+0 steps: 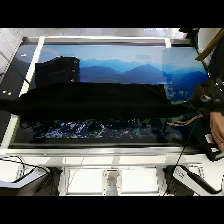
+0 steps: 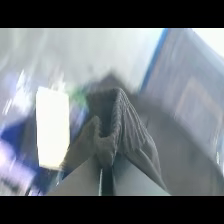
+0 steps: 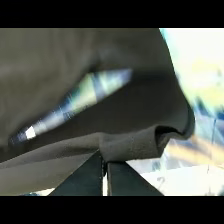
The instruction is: Fold the clothes and pants, and hang the long-sleeved shirts on hangers.
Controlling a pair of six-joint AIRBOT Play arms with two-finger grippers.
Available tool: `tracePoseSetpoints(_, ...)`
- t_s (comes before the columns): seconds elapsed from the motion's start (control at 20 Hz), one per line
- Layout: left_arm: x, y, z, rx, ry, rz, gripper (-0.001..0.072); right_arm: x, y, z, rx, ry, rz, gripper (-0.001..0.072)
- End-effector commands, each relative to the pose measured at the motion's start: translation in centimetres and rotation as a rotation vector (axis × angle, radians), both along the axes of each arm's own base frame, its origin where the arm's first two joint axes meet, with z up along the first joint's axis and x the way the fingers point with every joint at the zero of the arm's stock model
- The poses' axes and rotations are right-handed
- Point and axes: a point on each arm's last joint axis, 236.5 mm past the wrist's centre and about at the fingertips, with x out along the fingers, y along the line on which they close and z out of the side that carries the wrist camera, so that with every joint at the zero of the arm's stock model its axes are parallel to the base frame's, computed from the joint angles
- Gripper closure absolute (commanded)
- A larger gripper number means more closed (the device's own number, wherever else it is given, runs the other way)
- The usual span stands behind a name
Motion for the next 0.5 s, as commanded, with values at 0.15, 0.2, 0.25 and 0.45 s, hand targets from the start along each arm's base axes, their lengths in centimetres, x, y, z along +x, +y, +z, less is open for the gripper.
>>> tracePoseSetpoints(0.15, 7.9, 1.2, 2.2, 0.272, -0.108, 0.111, 0.0693, 13.8, 2.3, -3.7, -0.019, -0.060, 0.037, 0.0706)
tracePoseSetpoints(0.2, 9.0, 0.8, 1.7, 0.287, -0.109, 0.105, 0.0693, 15.5, 2.3, -4.2, -0.019, -0.072, 0.026, 0.0706)
tracePoseSetpoints(0.25, 9.9, 0.6, 1.2, 0.308, -0.109, 0.102, 0.0692, 17.1, 2.2, -4.8, -0.015, -0.079, 0.011, 0.0706)
tracePoseSetpoints(0.45, 12.7, -0.3, -1.4, 0.349, -0.093, 0.089, 0.0692, 20.9, 2.6, -6.5, -0.021, -0.113, -0.005, 0.0705)
